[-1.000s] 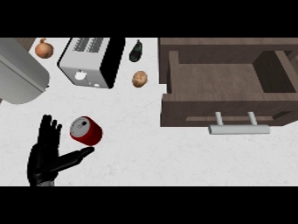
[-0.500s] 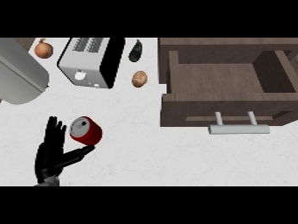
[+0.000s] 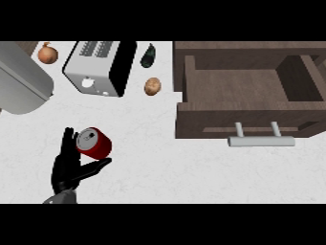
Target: Pick up the can, place it into the drawer and close the drawer
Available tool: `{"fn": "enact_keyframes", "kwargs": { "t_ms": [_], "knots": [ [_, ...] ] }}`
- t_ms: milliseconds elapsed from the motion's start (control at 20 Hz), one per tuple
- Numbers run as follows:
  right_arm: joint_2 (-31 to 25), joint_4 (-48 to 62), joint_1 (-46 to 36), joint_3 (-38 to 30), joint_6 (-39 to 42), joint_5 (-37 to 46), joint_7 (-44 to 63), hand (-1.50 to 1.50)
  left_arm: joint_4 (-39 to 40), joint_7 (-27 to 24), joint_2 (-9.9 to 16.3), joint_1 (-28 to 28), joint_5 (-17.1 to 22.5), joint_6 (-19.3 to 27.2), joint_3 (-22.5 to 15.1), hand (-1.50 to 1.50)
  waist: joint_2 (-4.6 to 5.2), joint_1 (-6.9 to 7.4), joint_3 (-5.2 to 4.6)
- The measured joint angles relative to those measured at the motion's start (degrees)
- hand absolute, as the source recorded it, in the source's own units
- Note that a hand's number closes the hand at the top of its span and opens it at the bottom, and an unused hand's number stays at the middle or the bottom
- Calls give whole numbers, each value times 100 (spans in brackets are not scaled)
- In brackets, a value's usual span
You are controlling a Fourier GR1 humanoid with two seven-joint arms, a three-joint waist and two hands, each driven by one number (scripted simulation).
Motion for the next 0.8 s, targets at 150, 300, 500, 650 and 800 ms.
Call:
{"fn": "enact_keyframes", "kwargs": {
  "t_ms": [150, 300, 500, 650, 800],
  "knots": [
    [19, 127, 86, -142, 213, -76, -94, -150, 67, 64, -12, -168, 158, -24, 50, 150, -3, -1, -1],
    [94, 0, 144, 14, 128, 25, -117, -150, 199, 46, -35, -355, 264, -96, 78, 150, -2, -1, 2],
    [17, 251, 97, -55, 257, -13, -233, -150, 412, 151, -25, -589, 401, -419, 37, 150, -1, -4, 1],
    [50, 90, 153, -80, 206, -161, -58, -150, 304, 212, 38, -713, 467, -589, 0, 150, -4, 2, 1],
    [81, -23, 125, -32, 108, -173, 33, -150, 172, 240, 7, -892, 466, -600, -81, 150, -5, 3, 1]
  ]
}}
